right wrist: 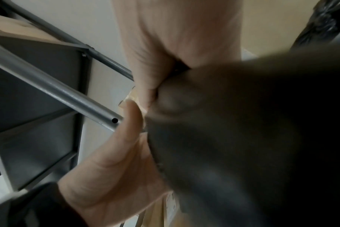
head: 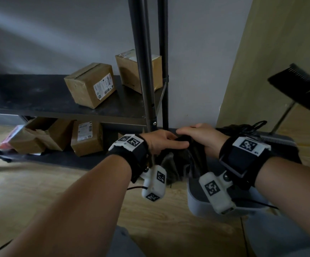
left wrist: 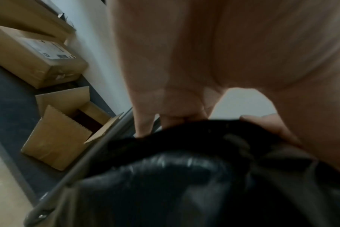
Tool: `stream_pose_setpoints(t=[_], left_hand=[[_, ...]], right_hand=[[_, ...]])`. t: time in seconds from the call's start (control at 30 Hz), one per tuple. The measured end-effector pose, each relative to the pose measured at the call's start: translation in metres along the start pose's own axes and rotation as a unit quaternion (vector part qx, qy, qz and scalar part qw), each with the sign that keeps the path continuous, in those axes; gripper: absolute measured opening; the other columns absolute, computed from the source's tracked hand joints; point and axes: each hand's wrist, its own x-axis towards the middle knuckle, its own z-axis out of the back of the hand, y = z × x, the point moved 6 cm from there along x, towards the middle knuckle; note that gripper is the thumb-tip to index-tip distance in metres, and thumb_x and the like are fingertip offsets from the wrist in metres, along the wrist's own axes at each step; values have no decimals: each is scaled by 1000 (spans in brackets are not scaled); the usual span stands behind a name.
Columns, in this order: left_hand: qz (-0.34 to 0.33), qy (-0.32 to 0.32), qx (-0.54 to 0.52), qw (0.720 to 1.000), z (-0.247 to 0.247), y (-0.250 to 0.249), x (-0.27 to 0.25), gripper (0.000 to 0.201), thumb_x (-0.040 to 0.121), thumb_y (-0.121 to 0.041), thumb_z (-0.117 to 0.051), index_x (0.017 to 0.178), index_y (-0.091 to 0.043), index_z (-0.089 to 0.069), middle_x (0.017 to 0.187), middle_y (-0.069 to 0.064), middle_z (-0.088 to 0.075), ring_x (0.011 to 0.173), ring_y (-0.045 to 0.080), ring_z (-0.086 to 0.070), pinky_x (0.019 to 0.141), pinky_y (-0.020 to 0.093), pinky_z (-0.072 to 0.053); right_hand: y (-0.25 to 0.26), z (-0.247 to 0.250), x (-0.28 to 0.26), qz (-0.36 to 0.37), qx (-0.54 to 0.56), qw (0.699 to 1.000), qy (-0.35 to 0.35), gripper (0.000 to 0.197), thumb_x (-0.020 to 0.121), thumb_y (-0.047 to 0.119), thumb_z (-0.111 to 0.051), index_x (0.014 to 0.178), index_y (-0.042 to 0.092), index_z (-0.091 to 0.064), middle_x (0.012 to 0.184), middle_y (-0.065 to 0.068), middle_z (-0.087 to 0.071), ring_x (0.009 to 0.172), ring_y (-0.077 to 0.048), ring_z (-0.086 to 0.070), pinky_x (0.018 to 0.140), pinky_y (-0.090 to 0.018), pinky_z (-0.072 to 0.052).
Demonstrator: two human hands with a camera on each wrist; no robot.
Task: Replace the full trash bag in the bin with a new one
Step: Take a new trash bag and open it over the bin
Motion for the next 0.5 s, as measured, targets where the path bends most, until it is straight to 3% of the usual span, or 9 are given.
stream_pose_setpoints(t=[0.07, 0.13, 0.27, 0.5], left_hand=[[-2, 8, -16, 1000, 2, 0, 1, 12, 87, -24, -66, 96, -16, -68, 93, 4, -70, 77, 9, -69, 73, 19, -56], [-5, -2, -31, 999, 10, 3, 1, 9, 88, -21, -65, 94, -15, -69, 94, 7, -70, 83, 17, -67, 81, 27, -55], [8, -43, -39, 998, 33, 22, -1, 14, 87, -20, -66, 98, -11, -68, 102, 13, -70, 93, 25, -66, 95, 38, -51], [62, -91, 15, 994, 67, 60, -19, 39, 79, -33, -72, 111, -12, -69, 117, 12, -69, 108, 26, -64, 106, 40, -44]], right_hand=[[-3, 2, 1, -38, 20, 999, 22, 31, 79, 19, -73, 102, -2, -69, 86, -20, -72, 79, -31, -70, 70, -38, -60], [-7, 3, -3, -92, 36, 994, 54, 21, 85, 24, -67, 96, 5, -69, 79, -14, -72, 74, -25, -68, 63, -31, -58], [-12, 15, -2, -131, 26, 988, 72, 26, 84, 32, -66, 97, 10, -68, 93, -14, -71, 83, -27, -66, 75, -34, -54], [-14, 32, -3, -133, 19, 990, 54, 35, 79, 24, -71, 109, 7, -68, 109, -16, -70, 89, -29, -66, 82, -37, -54]])
